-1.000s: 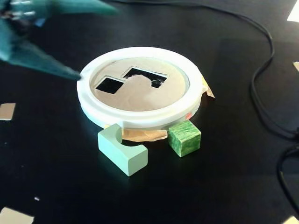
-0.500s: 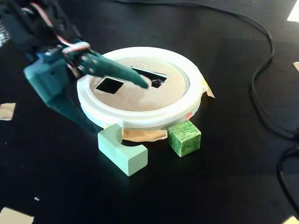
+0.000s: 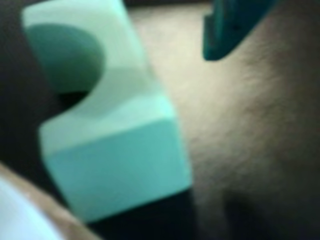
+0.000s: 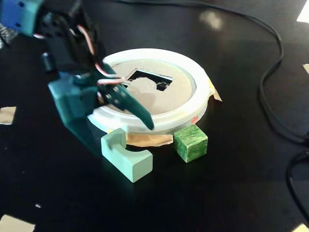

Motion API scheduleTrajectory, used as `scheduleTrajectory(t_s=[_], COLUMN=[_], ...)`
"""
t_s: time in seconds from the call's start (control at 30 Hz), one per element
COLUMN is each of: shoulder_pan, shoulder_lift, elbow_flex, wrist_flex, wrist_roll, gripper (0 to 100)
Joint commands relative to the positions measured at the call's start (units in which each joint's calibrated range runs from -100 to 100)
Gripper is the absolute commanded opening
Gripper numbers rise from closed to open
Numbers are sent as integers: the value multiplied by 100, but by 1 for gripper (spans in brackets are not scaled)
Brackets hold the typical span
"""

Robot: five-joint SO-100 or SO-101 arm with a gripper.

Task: Pick up the U shape block and drop it in corresponding U shaped hole

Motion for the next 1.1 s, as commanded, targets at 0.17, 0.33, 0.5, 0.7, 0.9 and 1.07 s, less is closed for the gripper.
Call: scheduleTrajectory(t_s=[0.17, 0.33, 0.5, 0.7, 0.9, 1.07], shoulder_pan=[105, 118, 118, 367, 455, 442], shoulder_lift=[668, 605, 560, 542, 533, 41], elbow_flex=[-860, -860, -860, -869, -878, -787], wrist_flex=[254, 254, 254, 264, 264, 264], wrist_roll=[24, 20, -10, -20, -20, -20], gripper=[82, 61, 30, 10, 0, 0])
